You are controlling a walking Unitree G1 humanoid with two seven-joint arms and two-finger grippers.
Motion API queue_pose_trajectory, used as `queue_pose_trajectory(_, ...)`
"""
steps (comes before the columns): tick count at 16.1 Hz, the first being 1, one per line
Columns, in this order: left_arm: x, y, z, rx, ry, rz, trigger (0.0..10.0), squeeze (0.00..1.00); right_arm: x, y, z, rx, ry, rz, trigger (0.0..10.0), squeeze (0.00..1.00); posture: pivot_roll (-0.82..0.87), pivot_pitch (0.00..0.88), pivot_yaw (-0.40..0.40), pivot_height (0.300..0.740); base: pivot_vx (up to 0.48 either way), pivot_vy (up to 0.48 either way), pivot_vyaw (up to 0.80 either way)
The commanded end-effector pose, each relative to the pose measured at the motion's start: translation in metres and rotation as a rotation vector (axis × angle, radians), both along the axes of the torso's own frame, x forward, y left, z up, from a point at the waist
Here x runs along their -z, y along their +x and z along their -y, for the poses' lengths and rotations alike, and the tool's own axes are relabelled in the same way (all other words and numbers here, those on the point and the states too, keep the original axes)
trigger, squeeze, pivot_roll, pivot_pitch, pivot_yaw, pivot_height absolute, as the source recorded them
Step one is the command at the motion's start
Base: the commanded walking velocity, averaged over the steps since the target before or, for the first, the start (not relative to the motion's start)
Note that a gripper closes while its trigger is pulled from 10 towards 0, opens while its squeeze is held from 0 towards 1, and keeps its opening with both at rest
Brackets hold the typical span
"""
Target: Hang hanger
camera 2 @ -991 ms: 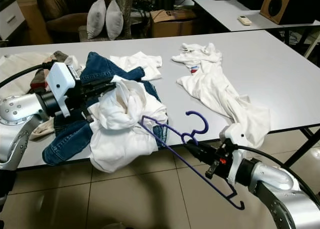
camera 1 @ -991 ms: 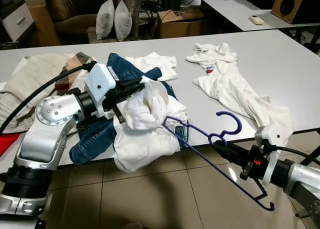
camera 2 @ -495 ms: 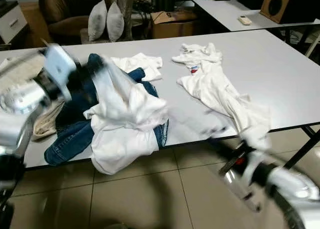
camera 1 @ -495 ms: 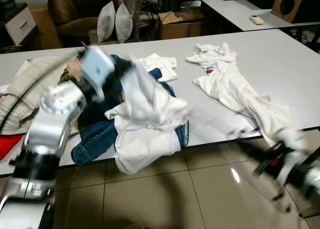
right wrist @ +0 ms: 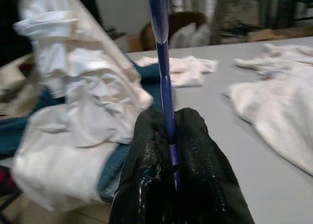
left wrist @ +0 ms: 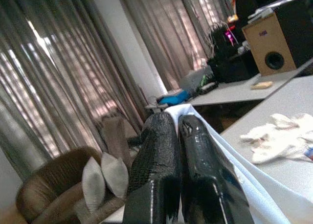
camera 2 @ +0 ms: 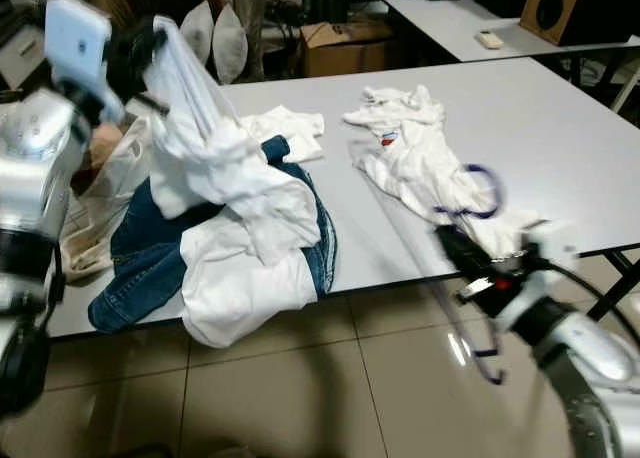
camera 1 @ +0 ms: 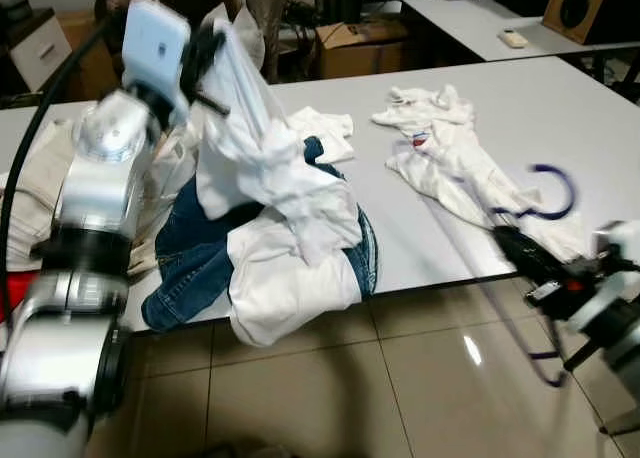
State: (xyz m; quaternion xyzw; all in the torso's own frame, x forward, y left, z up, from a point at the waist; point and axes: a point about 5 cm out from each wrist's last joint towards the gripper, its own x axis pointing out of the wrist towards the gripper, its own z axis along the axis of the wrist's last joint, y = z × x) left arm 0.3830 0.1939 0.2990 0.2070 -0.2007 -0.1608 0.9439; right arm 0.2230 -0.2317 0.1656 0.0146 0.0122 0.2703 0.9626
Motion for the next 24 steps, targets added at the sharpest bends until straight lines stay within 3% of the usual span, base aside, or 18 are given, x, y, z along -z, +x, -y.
queue_pose_trajectory(1,-0.023,0.007,0.002,-0.019,0.058,0.064,0.0,0.0,-0.005,0.005,-0.003,-0.018,0.004,0.034,10.0,0.0,-0.02,0.0,0.059,0.74,0.0,0.0,0.0)
queue_pose_trajectory(2,-0.052,0.01,0.003,-0.043,0.079,0.141,0.0,0.0,-0.006,0.01,-0.003,-0.003,0.007,0.041,10.0,0.0,-0.02,0.0,0.062,0.74,0.0,0.0,0.0)
queue_pose_trajectory(3,-0.097,0.005,0.003,-0.066,0.028,0.268,0.0,0.0,-0.009,0.014,-0.003,0.01,0.011,0.061,10.0,0.0,-0.02,0.0,0.068,0.74,0.0,0.0,0.0)
queue_pose_trajectory(4,-0.111,0.002,0.003,-0.066,0.007,0.303,0.0,0.0,-0.01,0.015,-0.004,0.014,0.014,0.067,10.0,0.0,-0.02,0.0,0.071,0.74,0.0,0.0,0.0)
queue_pose_trajectory(5,-0.114,0.002,0.007,-0.04,0.005,0.278,0.0,0.0,-0.011,0.015,-0.005,0.014,0.017,0.07,10.0,0.0,-0.02,0.0,0.081,0.74,0.0,0.0,0.0)
queue_pose_trajectory(6,-0.085,0.008,0.022,0.065,0.074,0.17,0.0,0.0,-0.009,0.012,-0.01,-0.002,0.027,0.068,10.0,0.0,-0.03,0.0,0.09,0.74,0.0,0.0,0.0)
queue_pose_trajectory(7,-0.033,0.013,0.034,0.15,0.138,0.035,0.0,0.0,-0.006,0.007,-0.016,-0.019,0.03,0.057,10.0,0.0,-0.04,0.0,0.094,0.74,0.0,0.0,0.0)
queue_pose_trajectory(8,-0.002,0.016,0.037,0.165,0.144,-0.045,0.0,0.0,-0.002,0.004,-0.019,-0.033,0.034,0.043,10.0,0.0,-0.04,0.0,0.088,0.74,0.0,0.0,0.0)
queue_pose_trajectory(10,0.027,0.017,0.04,0.184,0.133,-0.118,0.0,0.0,0.002,-0.001,-0.025,-0.083,0.039,0.015,10.0,0.0,-0.04,0.0,0.074,0.74,0.0,0.0,0.0)
queue_pose_trajectory(15,0.039,0.013,0.048,0.231,0.137,-0.153,0.0,0.0,0.004,0.001,-0.034,-0.163,0.037,-0.005,10.0,0.0,-0.02,0.0,0.06,0.74,0.0,0.0,0.0)
queue_pose_trajectory(19,0.045,0.004,0.059,0.355,0.168,-0.183,0.0,0.0,0.004,-0.003,-0.04,-0.2,0.049,-0.004,10.0,0.0,-0.03,0.0,0.071,0.74,0.0,0.0,0.0)
queue_pose_trajectory(24,0.043,-0.027,0.06,0.589,0.223,-0.193,0.0,0.0,0.006,0.001,-0.048,-0.225,0.057,-0.017,10.0,0.0,-0.02,0.0,0.048,0.74,0.0,0.0,0.0)
